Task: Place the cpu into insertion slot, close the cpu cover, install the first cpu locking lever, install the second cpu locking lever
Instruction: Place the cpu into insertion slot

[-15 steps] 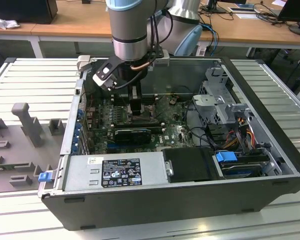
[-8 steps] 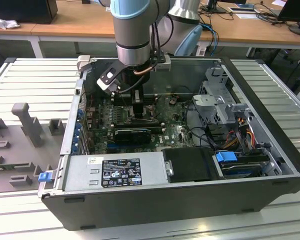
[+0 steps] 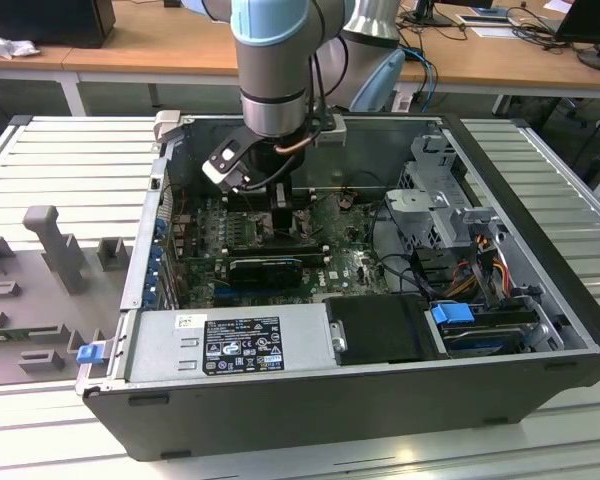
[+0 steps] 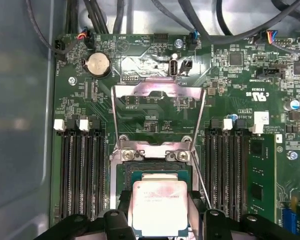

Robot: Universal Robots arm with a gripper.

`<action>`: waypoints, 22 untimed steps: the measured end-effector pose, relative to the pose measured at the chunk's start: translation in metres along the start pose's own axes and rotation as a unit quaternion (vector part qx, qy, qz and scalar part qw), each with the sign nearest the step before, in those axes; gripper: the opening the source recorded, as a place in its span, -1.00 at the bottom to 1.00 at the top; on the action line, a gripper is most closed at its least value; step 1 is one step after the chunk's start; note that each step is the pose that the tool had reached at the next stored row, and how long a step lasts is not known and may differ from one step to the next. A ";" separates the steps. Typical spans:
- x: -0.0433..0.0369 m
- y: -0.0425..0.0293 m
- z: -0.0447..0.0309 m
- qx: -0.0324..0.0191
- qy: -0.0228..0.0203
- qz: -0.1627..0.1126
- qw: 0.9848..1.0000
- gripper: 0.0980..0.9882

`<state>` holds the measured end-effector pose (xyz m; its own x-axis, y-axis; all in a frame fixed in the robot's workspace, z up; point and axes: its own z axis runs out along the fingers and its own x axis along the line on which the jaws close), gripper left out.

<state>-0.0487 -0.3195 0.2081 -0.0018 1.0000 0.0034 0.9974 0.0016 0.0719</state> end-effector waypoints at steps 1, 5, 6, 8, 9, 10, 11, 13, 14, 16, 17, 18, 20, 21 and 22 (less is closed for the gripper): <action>0.0001 0.0003 0.0006 0.001 0.000 0.000 1.000 -0.03; 0.0013 0.0054 0.0035 0.007 0.000 0.000 1.000 -0.03; 0.0013 0.0053 0.0049 0.008 0.000 0.000 1.000 -0.03; 0.0013 0.0051 0.0076 0.008 0.000 0.000 1.000 -0.03; 0.0013 0.0051 0.0076 0.008 0.000 0.000 1.000 -0.03; 0.0013 0.0051 0.0077 0.008 0.000 0.000 1.000 -0.03; 0.0014 0.0052 0.0078 0.008 0.000 0.000 1.000 -0.03; 0.0015 0.0052 0.0081 0.008 0.000 0.000 1.000 0.00; 0.0014 0.0052 0.0080 0.008 0.000 0.000 1.000 0.00; 0.0019 0.0052 0.0080 0.008 0.000 0.000 1.000 0.14; 0.0027 0.0052 0.0080 0.008 0.000 0.000 1.000 0.14; 0.0031 0.0052 0.0080 0.008 0.000 0.000 1.000 0.14; 0.0039 0.0052 0.0080 0.008 0.001 0.000 1.000 0.14; 0.0045 0.0052 0.0080 0.008 0.001 0.000 1.000 0.14; 0.0046 0.0052 0.0080 0.008 0.001 0.000 1.000 0.14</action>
<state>-0.0430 -0.3149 0.2005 -0.0018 1.0000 0.0051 0.9985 0.0015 0.0550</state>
